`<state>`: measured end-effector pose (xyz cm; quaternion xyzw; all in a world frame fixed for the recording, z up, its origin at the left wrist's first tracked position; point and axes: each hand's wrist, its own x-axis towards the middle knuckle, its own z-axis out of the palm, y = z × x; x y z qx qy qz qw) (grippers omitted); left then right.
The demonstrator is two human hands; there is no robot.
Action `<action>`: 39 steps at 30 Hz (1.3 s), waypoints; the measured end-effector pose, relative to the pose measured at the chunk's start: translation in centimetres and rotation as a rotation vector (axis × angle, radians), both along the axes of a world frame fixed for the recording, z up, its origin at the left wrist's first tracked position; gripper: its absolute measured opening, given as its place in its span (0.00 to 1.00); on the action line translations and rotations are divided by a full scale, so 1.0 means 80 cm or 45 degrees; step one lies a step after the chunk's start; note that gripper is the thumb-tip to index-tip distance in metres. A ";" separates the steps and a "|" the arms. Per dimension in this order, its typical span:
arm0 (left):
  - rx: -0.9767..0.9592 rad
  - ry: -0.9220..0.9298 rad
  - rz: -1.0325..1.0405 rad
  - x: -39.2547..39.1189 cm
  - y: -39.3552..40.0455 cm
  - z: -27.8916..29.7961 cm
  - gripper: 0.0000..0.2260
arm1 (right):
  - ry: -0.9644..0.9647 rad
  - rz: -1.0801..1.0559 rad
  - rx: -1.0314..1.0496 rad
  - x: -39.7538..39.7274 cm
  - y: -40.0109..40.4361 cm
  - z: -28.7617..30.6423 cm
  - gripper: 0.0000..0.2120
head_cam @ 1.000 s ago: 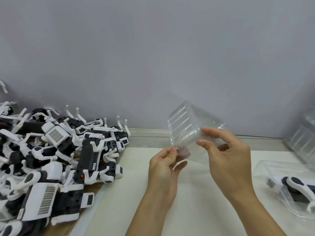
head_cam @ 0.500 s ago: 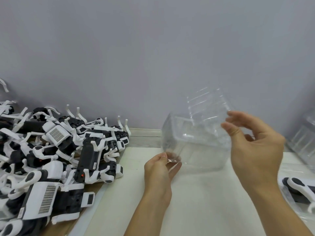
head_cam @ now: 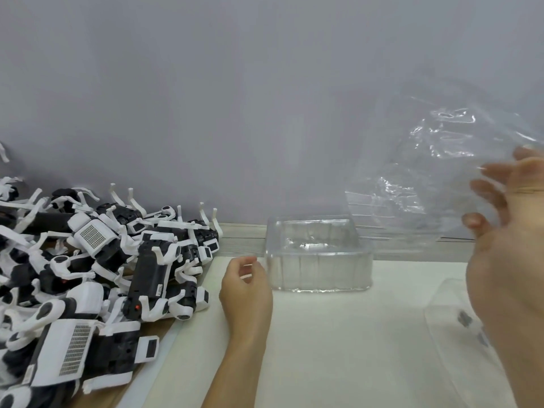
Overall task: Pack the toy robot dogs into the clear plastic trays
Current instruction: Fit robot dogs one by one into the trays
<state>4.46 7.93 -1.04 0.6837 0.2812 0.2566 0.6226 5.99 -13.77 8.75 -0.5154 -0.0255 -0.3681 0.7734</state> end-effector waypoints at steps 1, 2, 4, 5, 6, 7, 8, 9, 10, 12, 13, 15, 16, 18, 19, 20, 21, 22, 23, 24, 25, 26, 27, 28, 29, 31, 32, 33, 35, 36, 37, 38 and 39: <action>-0.061 -0.048 -0.047 0.001 0.000 0.001 0.08 | 0.023 0.043 0.033 0.000 -0.002 0.000 0.08; -0.150 -0.082 -0.121 0.002 0.000 0.002 0.09 | 0.039 0.090 0.078 0.000 -0.002 0.001 0.07; -0.437 -0.142 -0.400 0.002 -0.003 0.003 0.11 | 0.061 0.171 0.156 -0.002 0.000 0.002 0.08; -0.566 -0.128 -0.570 0.001 -0.006 0.004 0.13 | 0.073 0.204 0.180 -0.003 0.001 0.002 0.08; -0.620 -0.083 -0.713 -0.001 -0.009 0.005 0.15 | 0.084 0.231 0.197 -0.004 0.004 0.002 0.08; -0.594 -0.030 -0.799 -0.001 -0.012 0.005 0.17 | 0.096 0.252 0.211 -0.005 0.005 0.000 0.08; -0.535 0.005 -0.811 -0.001 -0.015 0.004 0.17 | 0.109 0.273 0.222 -0.005 0.007 -0.001 0.08; -0.483 0.015 -0.770 0.000 -0.016 0.004 0.16 | 0.124 0.293 0.228 -0.005 0.008 -0.002 0.09; -0.460 0.007 -0.706 0.001 -0.017 0.004 0.16 | 0.140 0.312 0.231 -0.005 0.010 -0.003 0.09; -0.467 -0.050 -0.572 0.003 -0.013 0.007 0.14 | 0.165 0.338 0.224 -0.006 0.014 -0.004 0.09; -0.470 -0.093 -0.509 0.003 -0.010 0.009 0.13 | 0.172 0.351 0.215 -0.007 0.017 -0.005 0.09; -0.432 -0.173 -0.385 0.002 -0.004 0.013 0.10 | 0.168 0.391 0.175 -0.010 0.023 -0.006 0.09; -0.389 -0.204 -0.328 0.002 -0.001 0.016 0.09 | 0.162 0.411 0.138 -0.012 0.027 -0.007 0.09; -0.301 -0.253 -0.245 0.000 0.005 0.022 0.08 | 0.152 0.446 0.043 -0.014 0.034 -0.009 0.10; -0.282 -0.279 -0.221 -0.001 0.009 0.025 0.08 | 0.151 0.469 -0.003 -0.015 0.037 -0.010 0.10; -0.272 -0.305 -0.209 -0.003 0.014 0.030 0.08 | 0.153 0.495 -0.043 -0.015 0.041 -0.011 0.10; -0.265 -0.328 -0.206 -0.005 0.020 0.035 0.08 | 0.154 0.525 -0.079 -0.015 0.045 -0.013 0.11; -0.260 -0.349 -0.214 -0.007 0.025 0.040 0.08 | 0.154 0.556 -0.112 -0.016 0.049 -0.014 0.11; -0.254 -0.370 -0.231 -0.010 0.031 0.044 0.08 | 0.153 0.583 -0.142 -0.017 0.052 -0.015 0.11; -0.235 -0.389 -0.246 -0.012 0.036 0.048 0.09 | 0.154 0.606 -0.170 -0.017 0.054 -0.016 0.12; -0.200 -0.403 -0.253 -0.014 0.039 0.053 0.09 | 0.159 0.621 -0.201 -0.018 0.056 -0.017 0.13; -0.154 -0.417 -0.244 -0.015 0.042 0.056 0.09 | 0.165 0.630 -0.235 -0.019 0.058 -0.017 0.13; -0.106 -0.432 -0.217 -0.016 0.044 0.059 0.10 | 0.167 0.635 -0.271 -0.020 0.060 -0.018 0.14; -0.066 -0.446 -0.182 -0.016 0.044 0.064 0.12 | 0.166 0.637 -0.308 -0.021 0.062 -0.018 0.14; -0.040 -0.457 -0.155 -0.018 0.044 0.069 0.14 | 0.165 0.636 -0.346 -0.023 0.064 -0.017 0.13; -0.047 -0.500 -0.222 -0.023 0.041 0.082 0.18 | 0.165 0.627 -0.428 -0.027 0.073 -0.016 0.12; -0.097 -0.531 -0.325 -0.026 0.040 0.089 0.20 | 0.162 0.621 -0.469 -0.029 0.077 -0.016 0.12; -0.155 -0.548 -0.435 -0.030 0.038 0.097 0.21 | 0.155 0.615 -0.516 -0.032 0.082 -0.016 0.11; -0.193 -0.542 -0.593 -0.035 0.037 0.106 0.19 | 0.144 0.602 -0.636 -0.036 0.091 -0.018 0.08; -0.189 -0.536 -0.638 -0.036 0.037 0.108 0.16 | 0.146 0.592 -0.690 -0.038 0.095 -0.020 0.07; -0.193 -0.534 -0.662 -0.036 0.037 0.109 0.13 | 0.153 0.582 -0.723 -0.039 0.098 -0.023 0.07; -0.216 -0.534 -0.673 -0.036 0.038 0.109 0.09 | 0.164 0.577 -0.734 -0.039 0.101 -0.025 0.07; -0.263 -0.539 -0.680 -0.037 0.039 0.108 0.08 | 0.177 0.577 -0.731 -0.039 0.103 -0.028 0.07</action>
